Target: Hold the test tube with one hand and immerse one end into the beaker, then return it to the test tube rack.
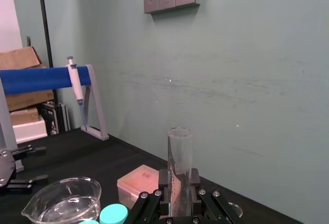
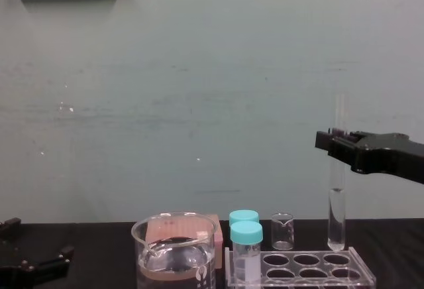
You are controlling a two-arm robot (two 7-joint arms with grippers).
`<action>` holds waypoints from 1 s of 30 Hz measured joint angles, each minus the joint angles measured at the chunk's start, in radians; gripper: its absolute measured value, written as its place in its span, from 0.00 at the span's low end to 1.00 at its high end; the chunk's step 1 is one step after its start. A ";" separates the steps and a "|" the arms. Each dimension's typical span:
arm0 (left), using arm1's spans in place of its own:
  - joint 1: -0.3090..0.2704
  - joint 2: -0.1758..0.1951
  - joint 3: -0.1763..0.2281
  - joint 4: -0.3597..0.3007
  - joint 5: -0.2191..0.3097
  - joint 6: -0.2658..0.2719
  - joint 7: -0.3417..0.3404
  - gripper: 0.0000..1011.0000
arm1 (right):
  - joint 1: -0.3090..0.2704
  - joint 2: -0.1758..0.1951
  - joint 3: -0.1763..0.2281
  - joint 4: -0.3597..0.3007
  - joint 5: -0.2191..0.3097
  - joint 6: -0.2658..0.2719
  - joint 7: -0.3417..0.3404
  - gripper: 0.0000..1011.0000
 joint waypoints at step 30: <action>0.000 0.000 0.000 0.000 0.000 0.000 0.000 0.99 | 0.020 -0.033 -0.015 0.088 -0.045 0.006 0.014 0.22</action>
